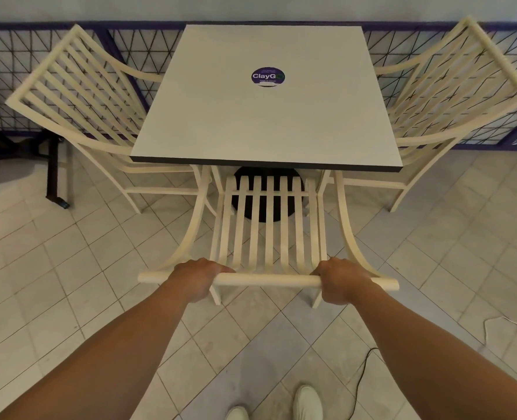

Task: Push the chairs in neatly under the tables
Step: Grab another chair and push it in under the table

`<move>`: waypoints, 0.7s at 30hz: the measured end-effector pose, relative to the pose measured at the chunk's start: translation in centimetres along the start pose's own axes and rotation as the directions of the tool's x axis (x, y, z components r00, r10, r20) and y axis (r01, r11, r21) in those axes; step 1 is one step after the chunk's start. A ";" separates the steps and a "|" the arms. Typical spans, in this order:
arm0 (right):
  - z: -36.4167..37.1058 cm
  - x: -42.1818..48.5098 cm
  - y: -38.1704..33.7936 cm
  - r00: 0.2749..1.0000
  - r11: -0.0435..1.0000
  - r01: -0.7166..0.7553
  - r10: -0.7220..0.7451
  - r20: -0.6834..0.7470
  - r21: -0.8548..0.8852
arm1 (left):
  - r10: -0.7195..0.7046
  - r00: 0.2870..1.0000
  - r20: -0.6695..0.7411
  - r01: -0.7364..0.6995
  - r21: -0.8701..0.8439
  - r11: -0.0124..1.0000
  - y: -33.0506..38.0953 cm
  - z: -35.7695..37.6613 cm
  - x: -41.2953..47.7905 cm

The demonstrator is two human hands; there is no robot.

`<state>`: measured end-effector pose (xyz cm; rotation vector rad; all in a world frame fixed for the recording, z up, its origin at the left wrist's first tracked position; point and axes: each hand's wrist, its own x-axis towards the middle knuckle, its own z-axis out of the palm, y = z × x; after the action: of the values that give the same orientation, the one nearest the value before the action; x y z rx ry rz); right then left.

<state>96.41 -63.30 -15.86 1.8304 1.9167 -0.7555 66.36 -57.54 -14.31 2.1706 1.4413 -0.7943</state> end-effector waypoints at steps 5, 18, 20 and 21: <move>0.2 -0.2 -0.3 1.000 1.000 -0.015 0.015 0.002 0.004 | 0.015 1.000 0.000 -0.015 0.001 1.000 -0.4 0.3 -0.2; 0.6 -0.5 -1.5 1.000 1.000 -0.019 0.019 0.005 0.016 | 0.018 1.000 -0.017 -0.018 -0.003 1.000 -1.5 0.5 -0.5; 0.5 -0.4 -1.3 1.000 1.000 -0.010 0.010 0.006 0.002 | 0.021 1.000 -0.017 -0.021 -0.014 1.000 -1.5 0.5 -0.3; 0.4 -0.4 -1.2 1.000 1.000 -0.006 0.006 0.007 0.000 | 0.022 1.000 -0.013 -0.023 -0.020 1.000 -1.5 0.5 -0.3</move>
<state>95.16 -63.90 -15.80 1.8309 1.9057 -0.7591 64.81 -57.47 -14.53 2.1764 1.4224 -0.7563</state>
